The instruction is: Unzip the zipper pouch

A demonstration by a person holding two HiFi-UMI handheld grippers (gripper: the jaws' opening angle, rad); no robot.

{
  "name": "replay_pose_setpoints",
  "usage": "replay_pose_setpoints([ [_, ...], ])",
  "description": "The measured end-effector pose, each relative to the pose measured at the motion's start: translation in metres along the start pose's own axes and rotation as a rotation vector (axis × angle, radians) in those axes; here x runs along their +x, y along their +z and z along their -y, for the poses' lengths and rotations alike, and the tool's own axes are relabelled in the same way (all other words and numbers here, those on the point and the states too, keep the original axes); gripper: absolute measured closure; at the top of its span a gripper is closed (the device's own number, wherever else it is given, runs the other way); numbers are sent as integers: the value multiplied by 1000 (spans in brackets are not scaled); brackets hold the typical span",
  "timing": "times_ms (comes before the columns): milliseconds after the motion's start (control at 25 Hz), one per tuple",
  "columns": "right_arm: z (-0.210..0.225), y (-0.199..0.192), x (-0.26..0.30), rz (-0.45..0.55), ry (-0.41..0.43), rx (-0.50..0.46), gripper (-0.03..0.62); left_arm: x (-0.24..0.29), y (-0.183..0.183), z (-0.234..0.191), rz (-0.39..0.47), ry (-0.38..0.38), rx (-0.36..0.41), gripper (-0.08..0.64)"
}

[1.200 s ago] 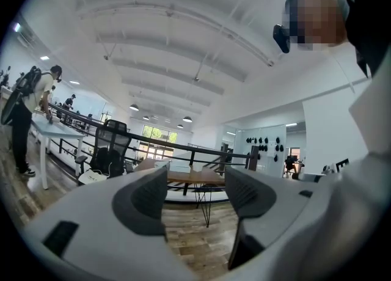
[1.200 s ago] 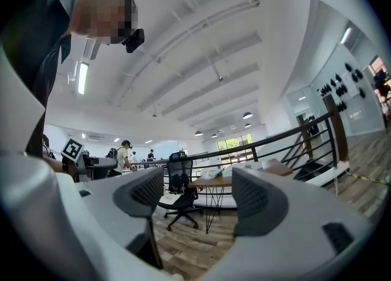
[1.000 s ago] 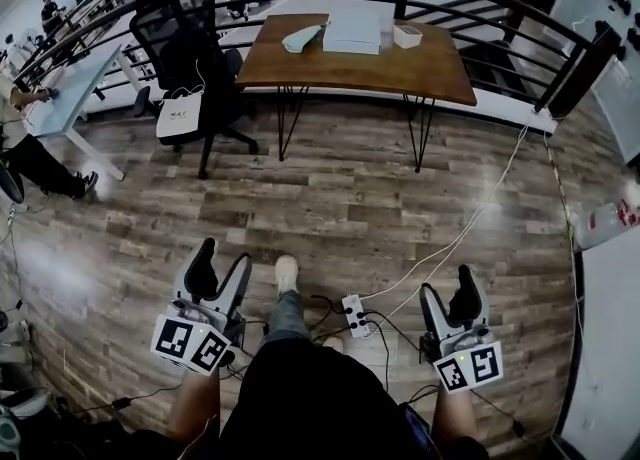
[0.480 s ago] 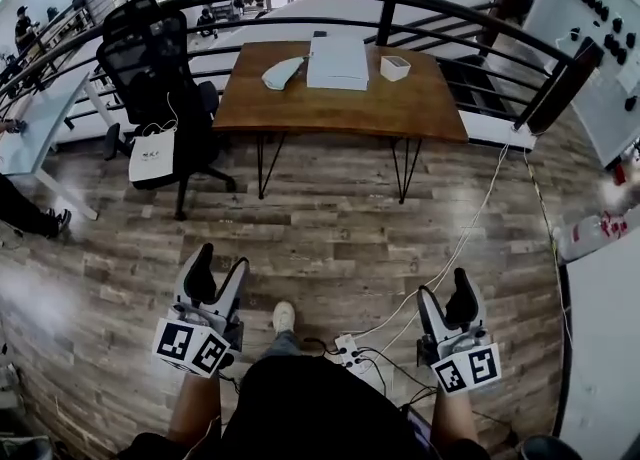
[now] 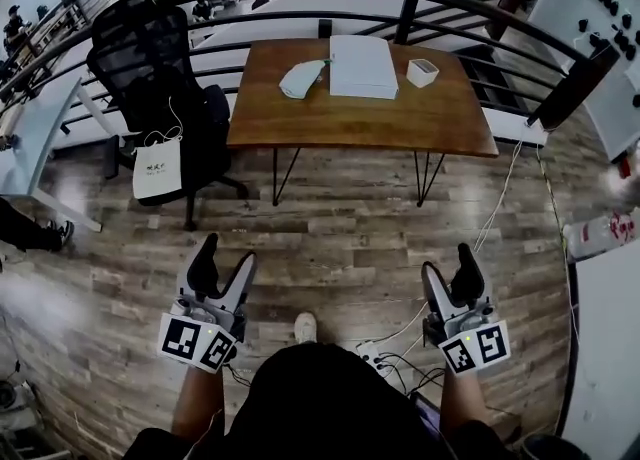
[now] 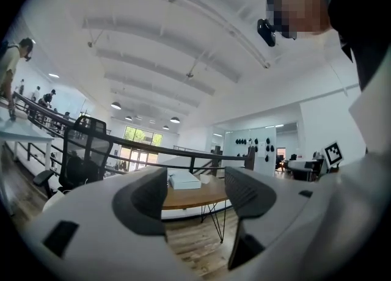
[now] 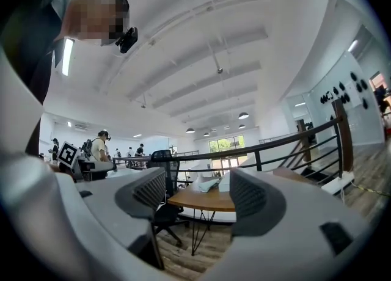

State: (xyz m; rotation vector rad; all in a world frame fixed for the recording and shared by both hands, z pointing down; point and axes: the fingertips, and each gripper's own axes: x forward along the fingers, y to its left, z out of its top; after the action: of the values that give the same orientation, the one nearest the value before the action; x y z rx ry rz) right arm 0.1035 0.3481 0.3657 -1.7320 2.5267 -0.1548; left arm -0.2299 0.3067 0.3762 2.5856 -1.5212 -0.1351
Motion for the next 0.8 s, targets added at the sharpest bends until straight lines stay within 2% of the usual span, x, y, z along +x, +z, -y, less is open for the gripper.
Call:
replay_pose_setpoints([
  [160, -7, 3, 25, -2, -2, -11, 282, 18, 2, -18, -1, -29, 3, 261],
  [440, -1, 0, 49, -9, -6, -27, 288, 36, -1, -34, 5, -29, -19, 261],
  [800, 50, 6, 97, 29, 2, -44, 296, 99, 9, -49, 37, -8, 11, 261],
])
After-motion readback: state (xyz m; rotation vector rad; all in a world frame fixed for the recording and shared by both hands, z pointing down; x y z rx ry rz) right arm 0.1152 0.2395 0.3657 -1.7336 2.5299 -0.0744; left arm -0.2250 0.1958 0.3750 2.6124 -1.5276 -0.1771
